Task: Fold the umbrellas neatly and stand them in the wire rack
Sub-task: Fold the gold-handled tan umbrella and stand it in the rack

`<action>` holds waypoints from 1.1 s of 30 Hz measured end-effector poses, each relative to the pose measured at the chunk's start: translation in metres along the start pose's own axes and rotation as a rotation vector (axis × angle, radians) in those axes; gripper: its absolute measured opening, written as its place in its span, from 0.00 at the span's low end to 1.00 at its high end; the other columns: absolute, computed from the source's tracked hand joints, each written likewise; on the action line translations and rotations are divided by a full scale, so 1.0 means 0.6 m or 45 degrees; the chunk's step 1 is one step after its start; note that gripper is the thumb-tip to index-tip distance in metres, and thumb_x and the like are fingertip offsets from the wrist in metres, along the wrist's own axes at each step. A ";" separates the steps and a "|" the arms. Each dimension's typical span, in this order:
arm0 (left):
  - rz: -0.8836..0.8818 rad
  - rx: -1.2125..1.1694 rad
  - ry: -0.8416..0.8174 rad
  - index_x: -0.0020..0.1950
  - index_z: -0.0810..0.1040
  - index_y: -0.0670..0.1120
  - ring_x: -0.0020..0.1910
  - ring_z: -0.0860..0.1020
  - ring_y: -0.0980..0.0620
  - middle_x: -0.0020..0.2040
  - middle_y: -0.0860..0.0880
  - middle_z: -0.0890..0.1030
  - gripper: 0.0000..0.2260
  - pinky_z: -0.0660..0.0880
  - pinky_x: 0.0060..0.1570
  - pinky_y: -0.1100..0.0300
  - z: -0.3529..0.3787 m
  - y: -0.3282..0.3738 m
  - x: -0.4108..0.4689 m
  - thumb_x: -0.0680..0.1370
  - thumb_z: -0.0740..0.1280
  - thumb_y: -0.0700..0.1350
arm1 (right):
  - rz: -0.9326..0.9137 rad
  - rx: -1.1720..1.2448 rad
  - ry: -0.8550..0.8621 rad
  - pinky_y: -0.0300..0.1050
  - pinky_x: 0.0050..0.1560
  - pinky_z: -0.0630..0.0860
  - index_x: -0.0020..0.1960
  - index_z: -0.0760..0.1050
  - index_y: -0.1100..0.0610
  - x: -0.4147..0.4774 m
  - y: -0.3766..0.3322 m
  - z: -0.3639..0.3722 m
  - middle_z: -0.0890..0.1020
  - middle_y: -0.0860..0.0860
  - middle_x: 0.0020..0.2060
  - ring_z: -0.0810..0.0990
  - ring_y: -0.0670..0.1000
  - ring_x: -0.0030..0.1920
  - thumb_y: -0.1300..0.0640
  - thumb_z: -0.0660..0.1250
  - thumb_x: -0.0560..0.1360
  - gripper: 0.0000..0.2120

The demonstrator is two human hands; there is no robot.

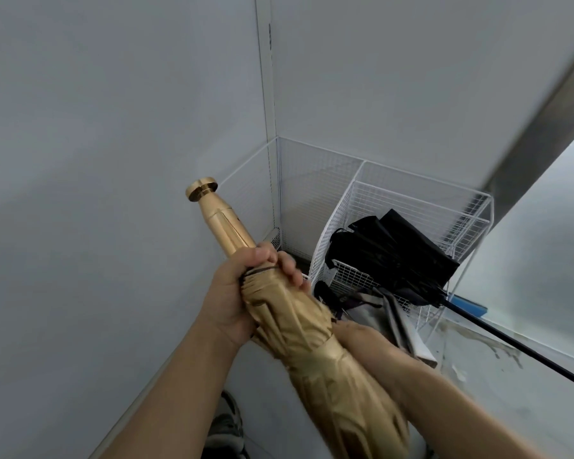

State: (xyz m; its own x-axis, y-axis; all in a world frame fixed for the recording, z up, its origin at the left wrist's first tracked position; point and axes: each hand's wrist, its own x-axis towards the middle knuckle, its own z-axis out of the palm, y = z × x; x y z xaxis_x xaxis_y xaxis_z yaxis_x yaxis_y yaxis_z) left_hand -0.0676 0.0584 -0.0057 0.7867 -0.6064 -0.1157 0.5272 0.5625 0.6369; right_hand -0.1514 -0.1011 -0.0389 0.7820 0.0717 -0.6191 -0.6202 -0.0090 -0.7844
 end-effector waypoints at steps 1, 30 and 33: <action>-0.021 0.050 0.167 0.38 0.76 0.42 0.37 0.81 0.45 0.36 0.43 0.81 0.10 0.80 0.46 0.48 0.003 -0.002 0.003 0.62 0.74 0.42 | -0.094 -0.116 0.140 0.38 0.44 0.73 0.45 0.79 0.57 0.004 -0.001 -0.004 0.84 0.50 0.40 0.79 0.44 0.45 0.58 0.59 0.83 0.13; 0.025 0.078 0.317 0.35 0.77 0.42 0.34 0.79 0.47 0.34 0.44 0.78 0.06 0.81 0.39 0.54 0.005 -0.008 0.004 0.61 0.72 0.38 | -0.205 0.057 0.167 0.51 0.46 0.79 0.45 0.78 0.69 -0.003 -0.007 -0.001 0.82 0.58 0.37 0.81 0.55 0.39 0.38 0.62 0.76 0.31; -0.160 0.233 0.646 0.53 0.78 0.37 0.43 0.82 0.43 0.45 0.38 0.82 0.22 0.82 0.49 0.48 -0.009 -0.027 0.022 0.64 0.78 0.45 | -0.563 -0.542 0.539 0.49 0.35 0.69 0.33 0.67 0.61 -0.003 0.006 0.004 0.74 0.48 0.27 0.72 0.49 0.29 0.34 0.53 0.75 0.31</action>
State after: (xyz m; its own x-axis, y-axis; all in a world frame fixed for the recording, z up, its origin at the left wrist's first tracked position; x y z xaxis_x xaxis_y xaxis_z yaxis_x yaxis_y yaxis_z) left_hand -0.0642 0.0445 -0.0218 0.8013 -0.2905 -0.5230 0.5981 0.3693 0.7113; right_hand -0.1554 -0.0991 -0.0405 0.9633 -0.2311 -0.1368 -0.2321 -0.4603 -0.8569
